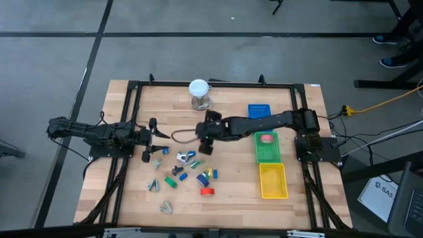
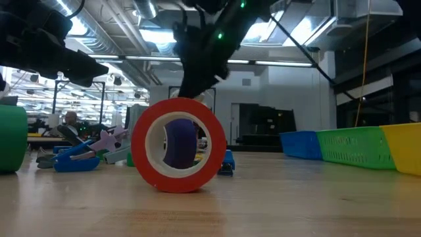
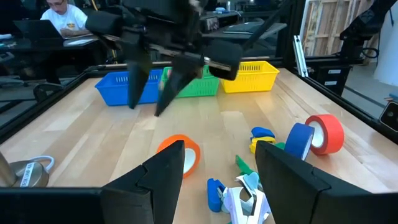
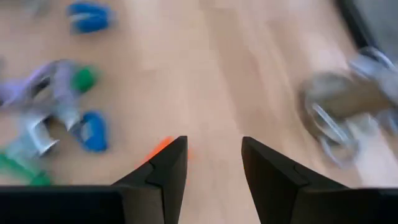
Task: Pick and place Stapler, Stapler remover, tape
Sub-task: Put the orange tape into the green bin
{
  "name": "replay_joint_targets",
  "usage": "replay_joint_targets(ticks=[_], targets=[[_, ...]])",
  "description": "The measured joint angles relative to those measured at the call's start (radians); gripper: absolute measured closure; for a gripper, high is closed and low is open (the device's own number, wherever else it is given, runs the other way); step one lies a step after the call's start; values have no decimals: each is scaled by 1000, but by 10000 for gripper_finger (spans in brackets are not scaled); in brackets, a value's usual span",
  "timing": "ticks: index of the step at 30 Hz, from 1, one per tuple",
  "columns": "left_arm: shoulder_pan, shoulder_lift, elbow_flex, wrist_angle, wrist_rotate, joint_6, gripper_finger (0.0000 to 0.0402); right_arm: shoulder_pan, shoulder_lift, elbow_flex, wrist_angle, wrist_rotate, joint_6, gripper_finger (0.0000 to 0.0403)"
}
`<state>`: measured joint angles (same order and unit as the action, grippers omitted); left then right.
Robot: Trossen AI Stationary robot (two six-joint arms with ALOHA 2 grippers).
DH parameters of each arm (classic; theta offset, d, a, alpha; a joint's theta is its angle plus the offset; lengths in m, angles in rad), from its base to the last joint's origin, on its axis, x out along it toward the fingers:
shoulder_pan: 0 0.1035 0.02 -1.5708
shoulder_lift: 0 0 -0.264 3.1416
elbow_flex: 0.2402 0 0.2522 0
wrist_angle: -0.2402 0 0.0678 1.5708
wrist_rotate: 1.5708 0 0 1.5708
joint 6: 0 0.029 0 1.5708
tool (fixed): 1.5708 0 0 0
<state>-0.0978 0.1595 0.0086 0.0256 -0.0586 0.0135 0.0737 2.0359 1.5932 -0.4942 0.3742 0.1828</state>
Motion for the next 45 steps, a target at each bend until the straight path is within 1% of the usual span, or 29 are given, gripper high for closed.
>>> replay_joint_targets(ticks=[1, 4, 5, 9, 14, 18, 22, 25, 28, 33, 38, 45], targets=[[0, 0, 0, 0, 0, 0, 205, -2, 0, 0, 4, 18, 58, 244], [0, 0, 0, 0, 0, 0, 205, 0, -1, 0, 0, 22, 203, 244], [0, 0, 0, 0, 0, 0, 205, 0, -1, -3, -1, 22, 225, 244], [0, 0, 0, 0, 0, 0, 205, 4, -1, -46, 18, 22, 233, 234], [0, 0, 0, 0, 0, 0, 205, 24, -1, -101, 97, -35, 310, 194], [0, 0, 0, 0, 0, 0, 205, 35, -1, -111, 116, -38, 352, 156], [0, 0, 0, 0, 0, 0, 205, 40, -1, -111, 105, -35, 440, 136], [0, 0, 0, 0, 0, 0, 205, 44, -1, -111, 65, -35, 492, 134], [0, 0, 0, 0, 0, 0, 205, 53, -1, -112, 48, -13, 521, 138], [0, 0, 0, 0, 0, 0, 205, 70, 4, -112, 48, 1, 520, 143], [0, 0, 0, 0, 0, 0, 205, 73, 47, -113, 95, 7, 518, 144], [0, 0, 0, 0, 0, 0, 205, 67, 76, -113, 95, 24, 499, 144]])
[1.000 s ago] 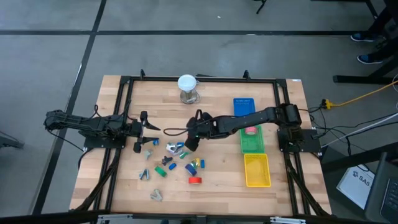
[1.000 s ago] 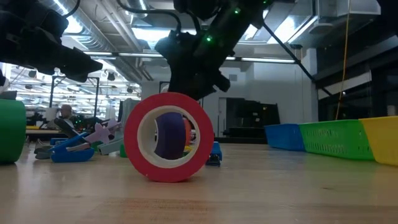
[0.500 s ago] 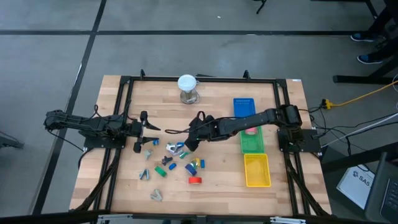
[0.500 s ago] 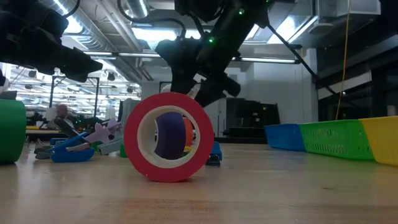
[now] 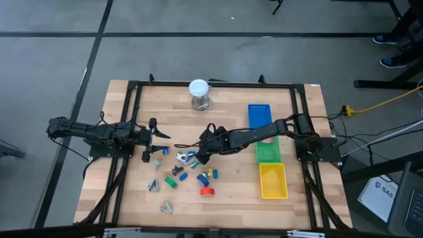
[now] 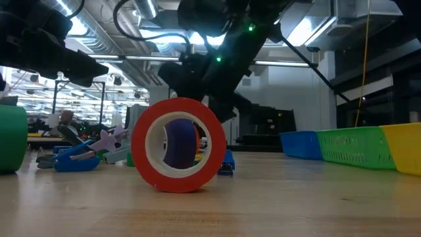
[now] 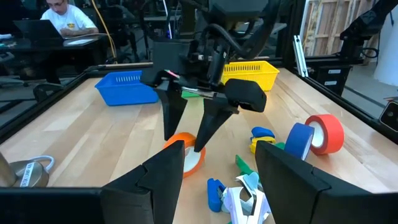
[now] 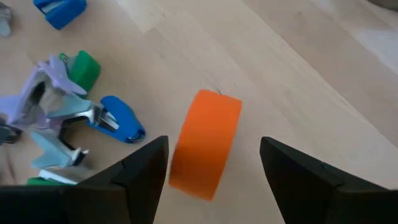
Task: Pick and place Stapler, Stapler remover, tape
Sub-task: Put the orange tape into the green bin
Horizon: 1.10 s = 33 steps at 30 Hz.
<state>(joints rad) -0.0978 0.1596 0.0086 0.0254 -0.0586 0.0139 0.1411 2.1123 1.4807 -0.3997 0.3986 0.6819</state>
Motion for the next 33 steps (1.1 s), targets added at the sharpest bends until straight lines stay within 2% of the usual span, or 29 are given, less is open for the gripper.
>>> replay_joint_targets(ticks=[3, 6, 13, 15, 22, 33], targets=[[0, 0, 0, 0, 0, 0, 205, -1, 7, 0, 16, 2, -36, 148], [0, 0, 0, 0, 0, 0, 205, -1, 8, 0, 15, 2, -47, 169], [0, 0, 0, 0, 0, 0, 205, 0, 8, 0, 11, -50, -91, 276], [0, 0, 0, 0, 0, 0, 205, 0, 8, 0, 13, -59, -119, 295], [0, 0, 0, 0, 0, 0, 205, -1, -22, 0, -26, -167, -240, 294], [0, 0, 0, 0, 0, 0, 205, 18, -201, -4, -270, -157, -362, 294]])
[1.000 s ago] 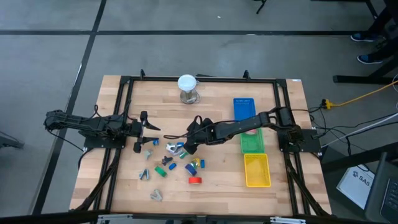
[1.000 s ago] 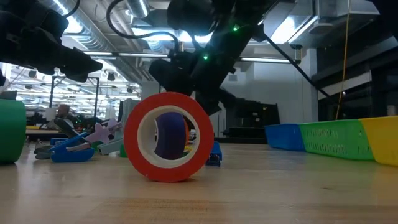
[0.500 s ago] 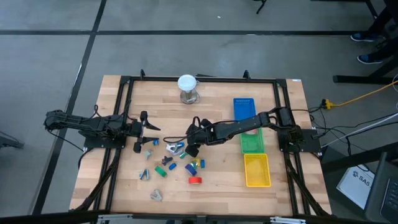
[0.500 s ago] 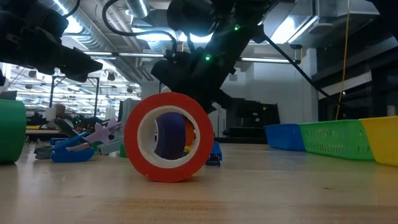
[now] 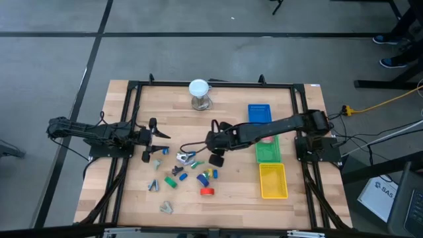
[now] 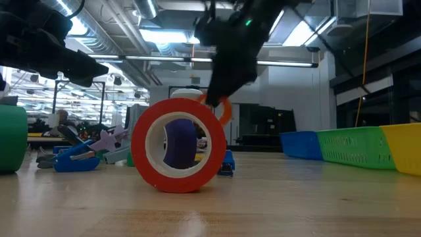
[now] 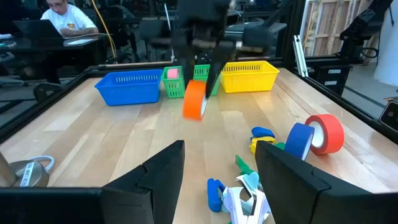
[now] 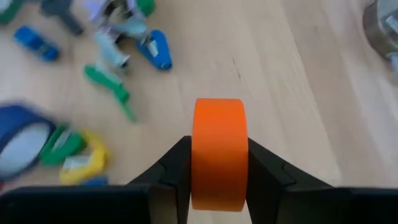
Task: Pick and place Stapler, Stapler remover, tape
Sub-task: Put the orange tape into the green bin
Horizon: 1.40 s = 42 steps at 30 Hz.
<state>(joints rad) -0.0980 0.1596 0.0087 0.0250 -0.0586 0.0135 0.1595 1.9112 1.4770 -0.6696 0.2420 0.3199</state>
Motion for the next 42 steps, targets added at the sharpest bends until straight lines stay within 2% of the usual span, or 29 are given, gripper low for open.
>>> replay_joint_targets(ticks=[7, 14, 21, 34, 42], targets=[[0, 0, 0, 1, 0, 0, 205, 28, -177, -165, -17, -12, -90, 294], [0, 0, 0, 0, 0, 0, 205, 35, -373, -337, -30, -117, -94, 294], [0, 0, 0, 0, 0, 0, 205, 54, -541, -440, -153, -131, -93, 292], [0, 0, 0, 0, 0, 0, 205, 62, -715, -525, -343, -130, -89, 287], [0, 0, 0, 1, 0, 0, 205, 58, -768, -643, -328, -130, -92, 288]])
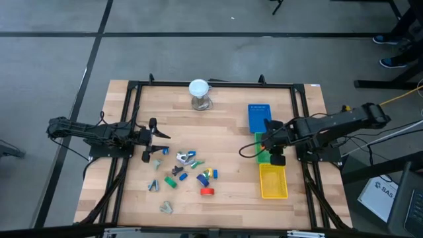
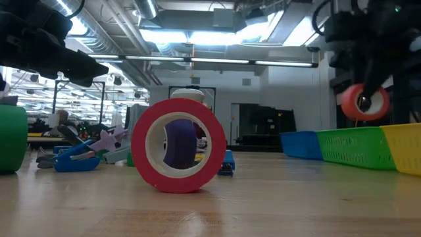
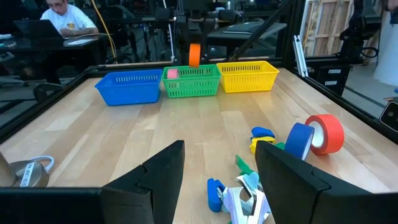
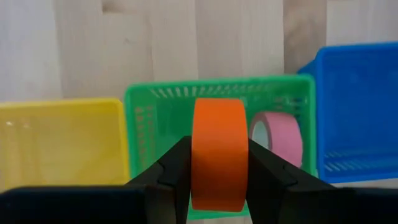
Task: Pick and place Stapler, Stapler remover, tape
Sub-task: Put the orange tape into the green bin
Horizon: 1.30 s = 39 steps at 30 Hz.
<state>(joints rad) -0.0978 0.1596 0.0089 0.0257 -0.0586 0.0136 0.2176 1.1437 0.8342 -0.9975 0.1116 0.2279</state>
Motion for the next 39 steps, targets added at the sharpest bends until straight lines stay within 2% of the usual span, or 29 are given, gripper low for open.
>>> replay_joint_targets(ticks=[11, 19, 39], targets=[[0, 0, 0, 0, 0, 0, 205, -40, -8, -110, 85, 25, 4, 285], [0, 0, 0, 0, 0, 0, 205, -46, 8, -121, 111, 27, 11, 284], [0, 0, 0, 0, 0, 0, 205, -85, 145, -121, 113, 27, 15, 283]])
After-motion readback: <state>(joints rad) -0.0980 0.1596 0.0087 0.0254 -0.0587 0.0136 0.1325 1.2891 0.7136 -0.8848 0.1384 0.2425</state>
